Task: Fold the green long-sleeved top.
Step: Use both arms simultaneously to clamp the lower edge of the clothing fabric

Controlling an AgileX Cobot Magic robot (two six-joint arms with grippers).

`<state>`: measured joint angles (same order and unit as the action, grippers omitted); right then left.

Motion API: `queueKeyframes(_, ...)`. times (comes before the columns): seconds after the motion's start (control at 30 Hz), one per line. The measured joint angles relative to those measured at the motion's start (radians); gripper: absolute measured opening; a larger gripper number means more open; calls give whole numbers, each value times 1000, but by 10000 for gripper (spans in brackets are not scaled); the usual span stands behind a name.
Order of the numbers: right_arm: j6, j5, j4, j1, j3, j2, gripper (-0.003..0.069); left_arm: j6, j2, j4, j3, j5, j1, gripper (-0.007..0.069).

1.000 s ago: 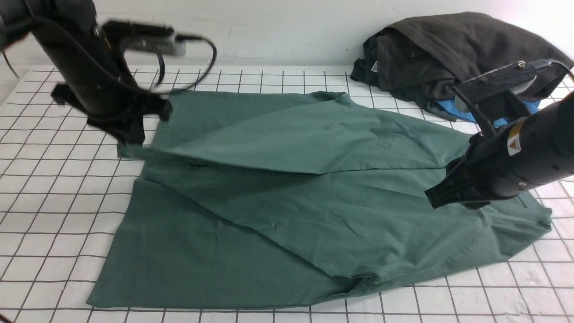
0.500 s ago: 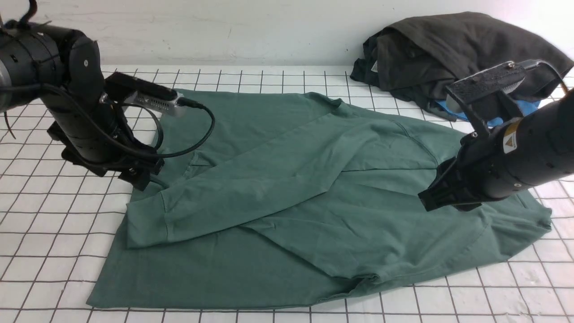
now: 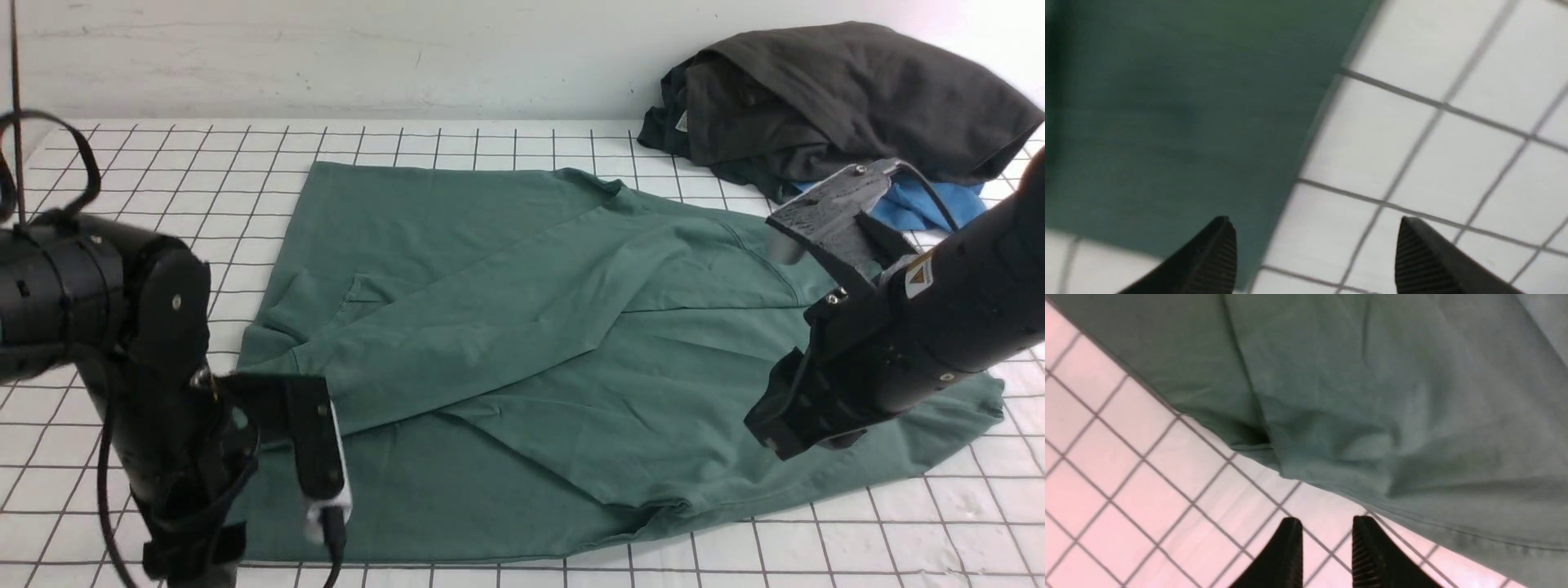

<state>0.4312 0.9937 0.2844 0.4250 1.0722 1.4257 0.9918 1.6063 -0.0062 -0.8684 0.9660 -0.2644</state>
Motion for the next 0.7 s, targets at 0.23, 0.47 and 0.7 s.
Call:
queueKeyframes(0.23,18,0,40,0,0,0,168,88,18,126,124,-228,3,416)
queueKeyframes(0.47,21,0,42,0,0,0,168,63,16,203,130,-304,3,263)
queueKeyframes(0.7,26,0,43,0,0,0,168,53,18,220,132,-344,3,70)
